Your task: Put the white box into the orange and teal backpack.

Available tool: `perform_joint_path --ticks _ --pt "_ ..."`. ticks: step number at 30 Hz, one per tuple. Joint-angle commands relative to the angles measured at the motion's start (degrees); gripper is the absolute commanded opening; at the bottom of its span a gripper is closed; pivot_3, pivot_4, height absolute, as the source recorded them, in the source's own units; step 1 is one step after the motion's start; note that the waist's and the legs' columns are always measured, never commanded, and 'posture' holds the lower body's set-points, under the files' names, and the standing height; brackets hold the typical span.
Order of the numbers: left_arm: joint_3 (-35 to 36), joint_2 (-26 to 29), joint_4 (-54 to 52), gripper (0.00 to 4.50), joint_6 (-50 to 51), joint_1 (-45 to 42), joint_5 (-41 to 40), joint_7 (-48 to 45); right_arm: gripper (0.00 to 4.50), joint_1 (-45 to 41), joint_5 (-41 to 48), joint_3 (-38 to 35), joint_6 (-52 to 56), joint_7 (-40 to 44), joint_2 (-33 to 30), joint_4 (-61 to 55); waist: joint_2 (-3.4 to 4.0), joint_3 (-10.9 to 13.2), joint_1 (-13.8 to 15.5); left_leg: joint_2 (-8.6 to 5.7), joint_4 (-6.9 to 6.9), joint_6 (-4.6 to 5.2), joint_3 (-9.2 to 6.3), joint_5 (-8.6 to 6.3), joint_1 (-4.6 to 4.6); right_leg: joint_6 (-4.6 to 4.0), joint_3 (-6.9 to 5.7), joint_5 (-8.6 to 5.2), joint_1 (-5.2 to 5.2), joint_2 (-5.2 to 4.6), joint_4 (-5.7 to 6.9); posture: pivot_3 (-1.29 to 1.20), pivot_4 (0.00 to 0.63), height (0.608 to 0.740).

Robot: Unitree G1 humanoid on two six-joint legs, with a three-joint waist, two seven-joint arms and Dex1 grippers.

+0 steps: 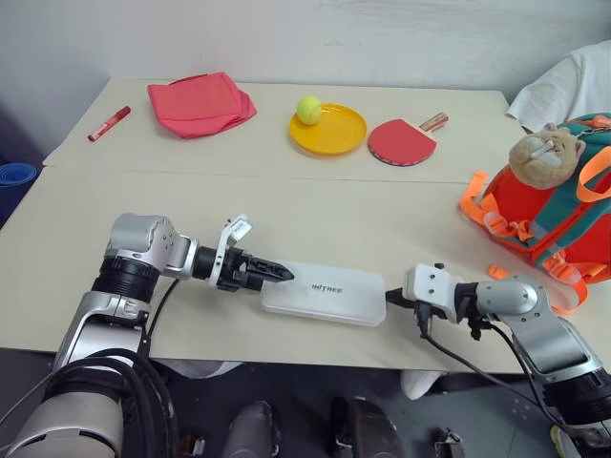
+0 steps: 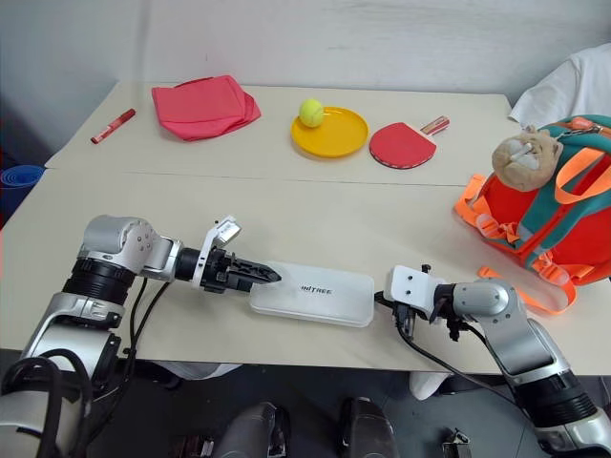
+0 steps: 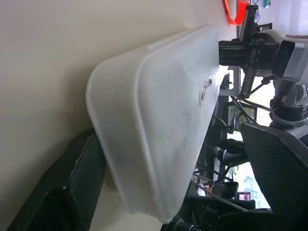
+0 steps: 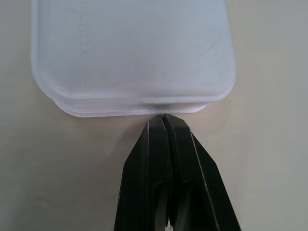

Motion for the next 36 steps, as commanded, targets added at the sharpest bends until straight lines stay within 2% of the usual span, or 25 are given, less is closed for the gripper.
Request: perform_joint_path --ticks 1,2,3,4,10,13,14,17,19,22,25,29,32,36 --pt "1.31 -2.46 1.22 4.46 2.22 0.74 -0.98 0.97 0.00 0.35 -0.08 1.50 -0.35 0.06 0.95 -1.06 0.00 0.00 0.04 0.00 0.00 0.00 0.00 0.00 -0.01 0.00 0.00 0.00 0.00 0.00 0.00 0.00 0.150 0.740" --pt "1.65 -2.66 0.93 4.46 2.67 0.78 -1.18 1.07 0.00 0.70 -0.07 1.43 -0.36 0.03 1.00 -1.36 -0.01 0.00 0.01 0.00 0.00 0.00 0.00 0.00 -0.01 0.00 0.00 0.00 0.00 0.00 0.00 0.00 0.150 0.740" --pt "1.87 -2.80 0.70 4.07 2.96 0.82 -1.33 1.18 0.00 0.95 -0.08 1.38 -0.39 0.01 1.04 -1.58 -0.01 0.01 -0.04 0.00 0.00 0.00 0.00 0.00 -0.01 0.00 0.00 0.00 0.00 0.00 -0.01 0.00 0.150 0.740" --pt "1.99 -2.90 0.64 3.91 3.08 0.86 -1.68 1.13 0.00 1.15 -0.02 1.29 -0.92 0.07 1.05 -1.68 -0.01 0.01 -0.07 0.00 0.00 0.00 0.00 0.00 -0.03 0.00 0.00 0.00 -0.02 0.00 -0.01 0.00 0.150 0.740" --pt "4.17 -3.60 0.35 2.10 3.14 0.97 -3.48 2.08 0.00 3.06 2.28 -1.13 -2.11 -0.66 1.69 -2.72 -0.03 0.02 -0.67 0.03 -0.02 -0.02 0.02 0.01 -0.17 0.00 -0.02 0.00 -0.18 0.03 0.01 0.00 0.150 0.740" --pt "8.00 -3.55 -0.49 1.32 3.14 1.61 -8.08 1.48 0.00 7.48 8.40 -5.72 0.79 -0.84 2.57 -5.56 -0.05 0.03 -0.50 0.02 -0.01 -0.01 -0.01 0.01 -0.18 0.00 -0.04 0.00 -0.16 0.01 -0.02 0.00 0.150 0.740" --pt "8.81 -3.22 -1.16 1.25 3.14 2.00 -9.63 1.08 0.00 9.10 11.04 -7.49 2.54 -1.06 3.06 -6.88 -0.05 0.03 -0.57 0.02 -0.02 -0.01 -0.01 0.01 -0.20 0.00 -0.04 0.00 -0.17 0.02 -0.03 0.00 0.150 0.740" --pt "11.20 -2.11 -7.02 1.24 2.57 4.64 -10.86 -0.34 0.58 15.98 17.04 -14.11 5.09 -2.15 3.78 -10.69 -0.03 0.05 -0.64 0.02 -0.02 -0.01 -0.01 0.01 -0.30 0.00 -0.03 0.00 -0.28 0.01 -0.01 0.00 0.150 0.740" --pt "12.40 -1.19 -11.34 1.24 -3.48 7.16 -10.77 -2.04 1.14 22.03 19.77 -19.97 5.95 -3.94 4.37 -13.33 -0.03 0.05 -0.62 0.03 -0.01 -0.01 -0.03 0.01 -0.39 0.00 -0.05 0.00 -0.34 0.01 -0.03 0.00 0.150 0.740" --pt "16.03 -1.90 -18.14 1.24 -20.38 11.85 -10.60 -8.84 2.05 30.64 21.61 -29.11 5.24 -7.88 6.90 -16.81 -0.02 0.05 -0.51 0.05 -0.03 -0.02 -0.05 0.00 -0.41 0.00 -0.05 0.00 -0.35 0.00 -0.06 0.00 0.150 0.740" --pt "15.42 -0.93 -21.11 1.24 -33.74 14.91 -7.44 -14.56 3.03 37.81 23.14 -38.79 3.02 -12.07 11.03 -18.21 0.00 0.05 -0.11 0.08 -0.05 -0.06 -0.06 -0.02 -0.42 -0.01 -0.07 0.00 -0.34 0.01 -0.14 0.00 0.150 0.740" --pt "14.65 0.40 -23.30 1.24 -44.74 18.25 -5.17 -20.08 4.37 41.37 25.81 -49.07 0.51 -17.85 16.67 -16.80 0.04 0.04 0.00 0.08 -0.08 -0.04 -0.02 -0.10 -0.40 -0.01 -0.05 0.01 -0.33 0.01 -0.16 0.00 0.150 0.740" --pt "14.72 0.63 -24.18 1.24 -48.62 19.27 -4.33 -20.78 4.48 41.52 26.43 -53.27 -0.71 -19.33 17.02 -14.93 0.05 0.05 0.00 0.08 -0.09 0.02 -0.02 -0.14 -0.40 -0.01 -0.04 0.01 -0.34 0.01 -0.17 0.00 0.150 0.740" --pt "13.98 1.57 -24.83 1.24 -50.11 19.24 -4.42 -22.51 4.48 36.38 27.24 -56.72 -1.39 -19.60 12.07 -9.36 0.07 0.06 -0.13 0.07 -0.09 0.15 -0.01 -0.18 -0.41 0.01 -0.03 0.01 -0.34 0.01 -0.20 0.00 0.150 0.740"
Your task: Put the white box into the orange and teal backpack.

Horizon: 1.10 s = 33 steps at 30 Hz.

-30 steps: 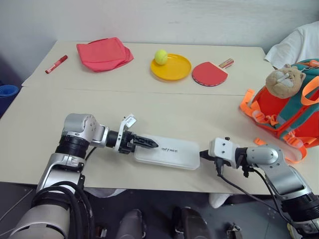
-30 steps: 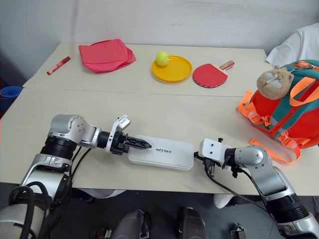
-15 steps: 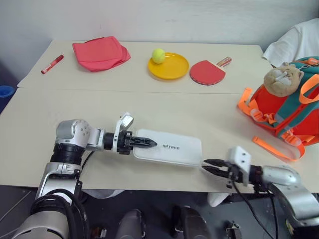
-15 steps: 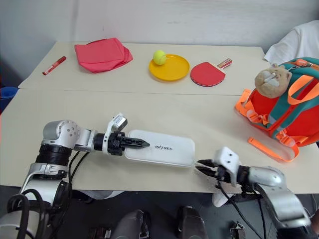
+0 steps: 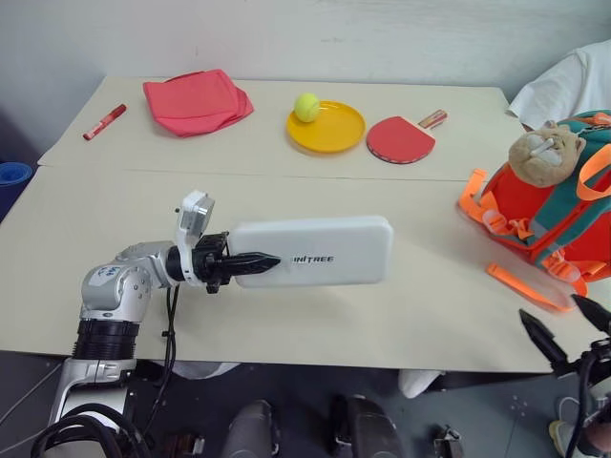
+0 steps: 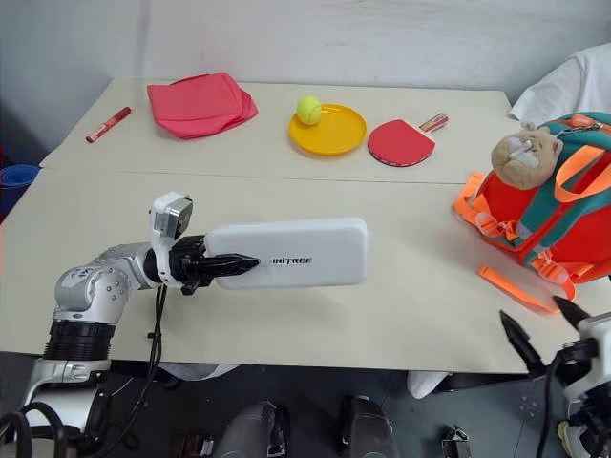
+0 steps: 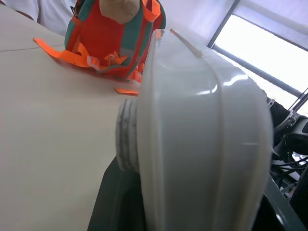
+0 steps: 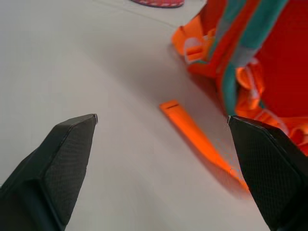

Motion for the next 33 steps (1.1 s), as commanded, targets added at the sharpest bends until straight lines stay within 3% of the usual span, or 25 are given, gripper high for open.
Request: perform_joint_path --ticks 1,7,15,18,24,30,33 --pt "-0.18 1.16 -3.11 1.24 -2.32 -0.95 -0.47 -2.53 4.48 -5.37 1.56 -3.53 -1.20 -0.58 -4.89 4.64 0.01 0.00 -0.18 -0.01 0.00 0.03 0.02 0.00 0.00 0.01 0.02 0.01 0.00 0.00 0.00 0.00 0.150 0.740" --pt "-1.26 0.61 -4.04 1.24 -4.30 -0.60 0.08 -1.98 4.48 -25.11 -2.36 5.80 -0.76 0.20 -14.14 20.84 0.03 0.02 -1.02 0.00 0.00 0.06 0.03 0.02 0.02 0.02 -0.02 0.01 0.01 0.03 0.01 0.00 0.150 0.740" --pt "0.04 1.77 -6.30 1.24 -4.01 1.14 -0.84 -0.10 4.48 -47.32 -6.89 18.82 -2.59 2.59 -14.45 38.35 0.13 0.08 -0.93 -0.06 0.02 0.06 0.04 0.24 -0.11 0.04 -0.07 0.02 -0.09 0.01 0.05 0.00 0.150 0.740" --pt "0.96 2.60 -6.78 1.24 -3.45 1.60 -1.39 0.47 3.89 -51.53 -7.40 21.40 -5.89 4.48 -12.50 41.81 0.14 0.09 -0.95 -0.06 0.05 0.07 0.02 0.24 -0.15 0.06 -0.09 0.03 -0.09 0.01 0.04 0.00 0.150 0.740" --pt "3.45 7.22 -7.12 1.24 3.51 2.75 -5.27 -0.66 1.94 -55.01 -6.93 24.75 -11.41 7.12 -7.51 42.95 0.17 0.11 -1.23 -0.04 0.05 0.05 0.00 0.25 -0.17 0.06 -0.10 0.03 -0.10 0.01 0.04 0.00 0.150 0.740" --pt "7.96 7.93 -1.75 1.24 2.62 2.61 -4.60 2.75 0.08 -52.36 -1.97 29.13 -5.20 9.21 -3.12 27.07 0.29 0.18 -1.99 0.00 0.03 0.02 -0.01 0.26 -0.17 0.06 -0.10 0.03 -0.12 0.02 0.07 0.00 0.150 0.740" --pt "11.59 6.65 0.79 1.24 1.36 2.50 -5.10 6.51 0.03 -50.69 2.71 32.04 1.50 7.21 0.19 15.42 0.32 0.20 -2.34 0.03 0.02 -0.01 -0.04 0.26 -0.20 0.06 -0.12 0.03 -0.15 0.02 0.07 0.00 0.150 0.740"
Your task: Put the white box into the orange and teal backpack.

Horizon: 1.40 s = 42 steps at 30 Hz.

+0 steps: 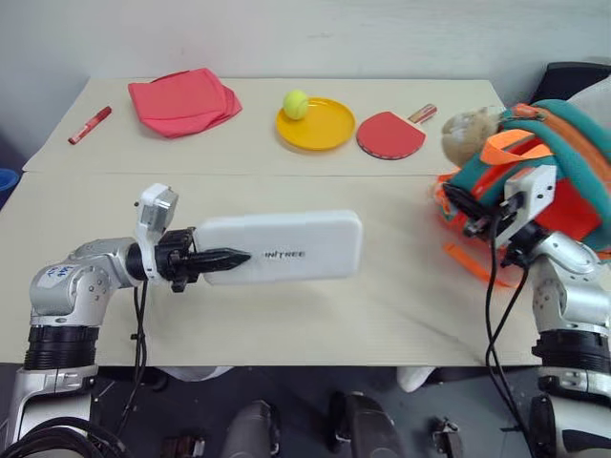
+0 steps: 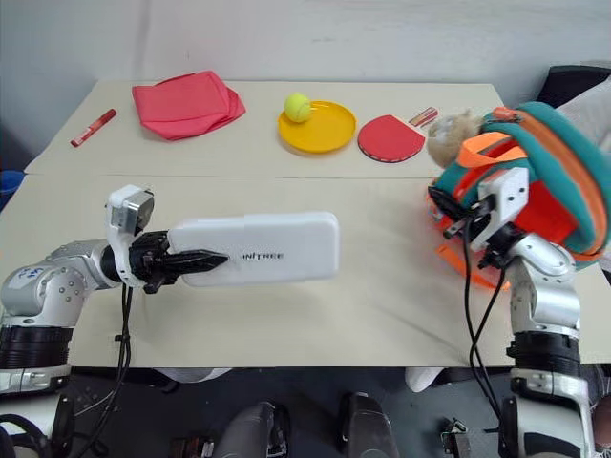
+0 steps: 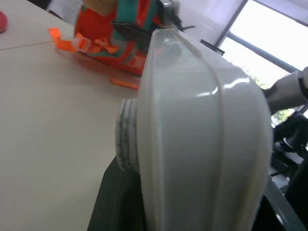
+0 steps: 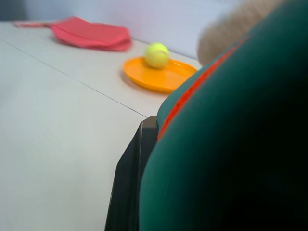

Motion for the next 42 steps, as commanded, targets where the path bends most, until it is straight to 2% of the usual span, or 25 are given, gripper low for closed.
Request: perform_joint_path --ticks 1,4,8,11,12,15,21,26,30,35,39,42 --pt "5.68 -0.93 1.45 1.24 -1.72 -0.22 -1.99 3.70 0.03 1.46 6.53 3.23 6.83 -1.26 2.32 -15.05 0.02 0.01 -0.12 0.02 -0.01 -0.01 0.00 -0.01 -0.01 0.00 -0.01 0.00 0.00 0.00 0.01 0.00 0.150 0.740" --pt "9.27 -0.88 2.03 1.24 -0.72 0.04 -3.76 5.59 0.03 4.19 11.99 5.99 14.54 -2.44 2.82 -25.37 0.04 0.03 -0.14 0.04 -0.05 -0.04 0.00 -0.02 -0.05 0.00 -0.02 0.00 -0.07 0.01 0.06 0.00 0.150 0.740" --pt "11.27 1.32 1.52 1.24 -0.06 1.63 -3.89 5.80 0.03 7.94 27.59 6.55 27.79 -5.92 1.44 -38.21 0.04 0.03 0.01 0.04 -0.06 -0.02 0.00 -0.05 -0.08 0.00 -0.02 0.00 -0.06 0.00 0.06 0.00 0.150 0.740" --pt "13.64 2.40 1.75 1.24 1.60 1.06 -6.00 6.59 0.03 12.32 38.39 5.64 35.25 -6.71 -3.70 -45.73 -0.01 0.05 0.39 0.00 -0.05 0.05 -0.01 -0.10 -0.08 0.00 -0.02 0.00 -0.05 -0.04 -0.05 0.00 0.150 0.740" --pt "14.58 3.42 2.25 1.24 4.89 0.29 -8.06 6.71 0.03 14.34 41.51 4.43 37.17 -6.17 -6.45 -47.28 -0.03 0.06 0.64 -0.01 -0.04 0.07 -0.04 -0.16 -0.09 0.00 -0.04 0.00 -0.04 -0.07 -0.11 0.00 0.150 0.740" --pt "16.91 4.93 2.73 1.24 8.92 -2.14 -11.77 7.67 0.03 18.03 46.50 -0.24 40.41 -3.68 -14.03 -46.67 -0.16 0.13 1.38 -0.02 -0.02 0.12 -0.07 -0.22 -0.09 0.00 -0.05 0.00 -0.02 -0.08 -0.16 0.00 0.150 0.740" --pt "15.80 6.93 -3.89 1.24 11.28 -2.53 -14.25 6.86 0.03 21.29 46.60 -7.60 42.34 1.71 -22.98 -40.21 -0.21 0.12 1.72 -0.07 0.06 0.51 -0.06 -0.49 -0.06 0.06 -0.03 0.04 0.04 -0.12 -0.20 0.00 0.150 0.740" --pt "8.62 3.26 -6.48 1.24 5.66 -6.38 -10.07 7.13 0.03 20.83 42.29 -6.50 40.39 4.23 -23.53 -37.07 -0.23 0.13 2.52 -0.12 0.07 0.25 -0.01 -0.35 -0.09 0.11 -0.04 0.06 0.05 -0.09 -0.27 0.00 0.150 0.740" --pt "1.45 -0.94 -5.31 1.24 -2.36 -10.64 -3.37 6.13 0.03 20.84 40.46 -4.97 39.68 5.34 -22.68 -37.25 -0.24 0.13 3.11 -0.14 0.10 0.27 0.02 -0.34 -0.09 0.16 -0.02 0.10 0.06 -0.08 -0.28 0.00 0.150 0.740" --pt "-9.78 -1.48 -0.85 1.24 -14.92 -15.40 9.96 1.56 0.03 21.04 39.23 -4.78 39.27 6.00 -22.35 -37.43 -0.25 0.13 3.23 -0.18 0.10 0.28 0.02 -0.34 -0.13 0.17 -0.07 0.10 0.06 -0.04 -0.35 0.00 0.150 0.740" --pt "-14.96 -3.14 -3.62 1.24 -15.96 -21.01 11.32 -2.47 0.03 21.70 38.50 -5.18 38.73 6.35 -22.14 -37.42 -0.29 0.15 3.21 -0.20 0.13 0.35 0.04 -0.36 -0.20 0.23 -0.07 0.13 0.06 -0.04 -0.40 0.00 0.150 0.740" --pt "-21.08 -4.92 -2.24 1.24 -19.02 -24.81 17.53 -3.20 0.03 21.96 37.70 -5.18 38.02 6.52 -21.62 -37.22 -0.29 0.15 3.21 -0.22 0.17 0.39 0.01 -0.37 -0.25 0.24 -0.12 0.14 0.06 -0.03 -0.42 0.00 0.150 0.740"
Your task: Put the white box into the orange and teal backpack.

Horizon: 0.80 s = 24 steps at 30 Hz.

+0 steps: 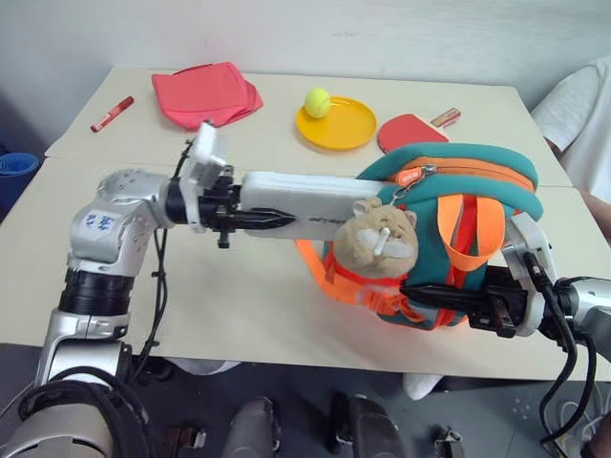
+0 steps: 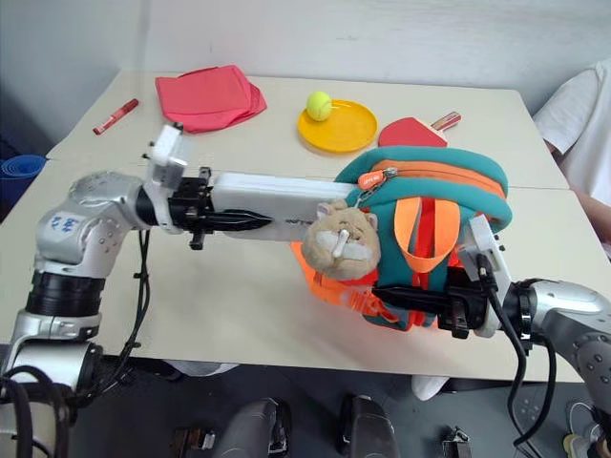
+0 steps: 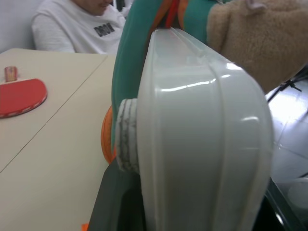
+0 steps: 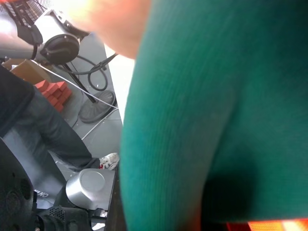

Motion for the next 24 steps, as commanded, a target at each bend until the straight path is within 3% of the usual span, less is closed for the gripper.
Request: perform_joint_path --ticks 1,6,11,13,17,21,24 --pt "-6.50 -3.17 -0.23 1.24 -3.31 -4.64 5.54 -1.33 0.03 0.36 -0.64 -0.70 -1.49 0.75 0.82 -0.85 0.00 0.00 -0.04 -0.01 0.00 0.01 0.02 0.00 0.00 0.01 0.00 0.01 0.00 0.03 -0.02 0.00 0.150 0.740" --pt "-11.50 -14.00 5.99 1.24 -4.55 -9.98 11.38 4.58 0.03 0.28 -2.21 0.52 -2.46 1.51 1.86 -0.69 -0.01 0.00 0.01 -0.07 0.05 0.12 0.03 0.05 0.00 0.08 0.02 0.04 0.02 0.08 0.01 0.00 0.150 0.740" --pt "-11.85 -24.58 10.75 1.24 -6.08 -10.57 13.86 10.82 0.03 -0.40 -4.09 2.59 -3.32 1.01 3.24 -1.32 -0.02 0.01 -0.12 -0.11 0.12 0.25 -0.01 0.07 -0.03 0.18 0.02 0.10 0.06 0.01 -0.01 0.00 0.150 0.740" --pt "-8.94 -26.98 9.68 1.98 -3.49 -9.31 10.57 11.89 0.00 -0.60 -4.79 3.24 -3.53 0.26 3.81 -1.80 -0.02 0.01 -0.34 -0.06 0.11 0.24 0.01 0.07 -0.02 0.18 0.06 0.10 0.03 -0.08 -0.01 0.00 0.150 0.740" --pt "-4.78 -25.10 7.88 3.19 -2.75 -7.01 8.71 11.24 0.00 -0.96 -5.69 4.02 -3.82 -1.74 5.07 -2.50 -0.02 0.01 -0.40 0.04 0.08 0.12 -0.01 0.14 0.04 0.16 0.04 0.09 0.03 -0.05 0.04 0.00 0.150 0.740" --pt "-0.28 -18.06 8.35 4.42 -5.67 -3.91 6.53 5.14 0.00 -2.20 -6.60 4.97 -4.34 -4.75 7.19 -2.65 -0.01 0.01 -0.98 0.09 0.05 0.00 0.00 0.21 0.09 0.12 0.05 0.07 0.02 -0.01 0.10 0.00 0.150 0.740" --pt "2.29 -12.52 11.30 4.49 -10.00 -2.77 6.51 0.88 0.00 -3.74 -7.07 6.10 -3.98 -6.26 8.32 -2.63 -0.01 0.01 -1.18 0.10 0.04 -0.04 0.00 0.23 0.10 0.09 0.04 0.06 0.01 -0.01 0.13 0.00 0.150 0.740"
